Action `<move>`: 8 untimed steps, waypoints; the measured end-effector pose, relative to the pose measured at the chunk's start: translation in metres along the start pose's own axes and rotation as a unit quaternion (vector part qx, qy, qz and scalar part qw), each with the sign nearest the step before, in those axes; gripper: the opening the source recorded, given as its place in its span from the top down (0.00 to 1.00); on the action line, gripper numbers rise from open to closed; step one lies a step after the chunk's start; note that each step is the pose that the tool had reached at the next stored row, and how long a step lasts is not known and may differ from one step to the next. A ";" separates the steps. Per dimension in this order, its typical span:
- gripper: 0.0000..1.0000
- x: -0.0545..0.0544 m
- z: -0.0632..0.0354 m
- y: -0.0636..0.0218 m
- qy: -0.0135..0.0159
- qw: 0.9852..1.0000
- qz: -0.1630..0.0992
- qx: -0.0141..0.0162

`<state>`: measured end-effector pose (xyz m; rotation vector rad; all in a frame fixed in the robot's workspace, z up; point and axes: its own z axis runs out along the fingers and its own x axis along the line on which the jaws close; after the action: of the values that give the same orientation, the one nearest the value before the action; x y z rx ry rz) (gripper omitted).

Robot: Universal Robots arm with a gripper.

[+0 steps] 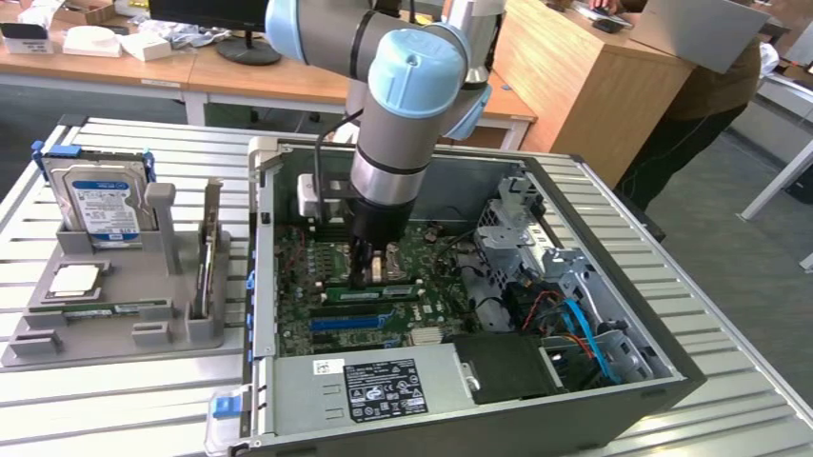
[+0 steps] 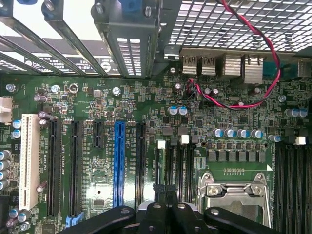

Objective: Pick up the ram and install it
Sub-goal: 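Press down the ram until it locks into place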

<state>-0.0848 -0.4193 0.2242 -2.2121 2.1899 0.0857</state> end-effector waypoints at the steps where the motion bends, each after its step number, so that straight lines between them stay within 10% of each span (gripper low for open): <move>1: 0.90 0.000 -0.0013 0.0001 0.000 1.000 0.000 0.000; 8: 0.90 -0.001 -0.0136 0.0001 0.000 1.000 0.000 0.000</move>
<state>-0.0847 -0.4194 0.2378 -2.2127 2.1908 0.0858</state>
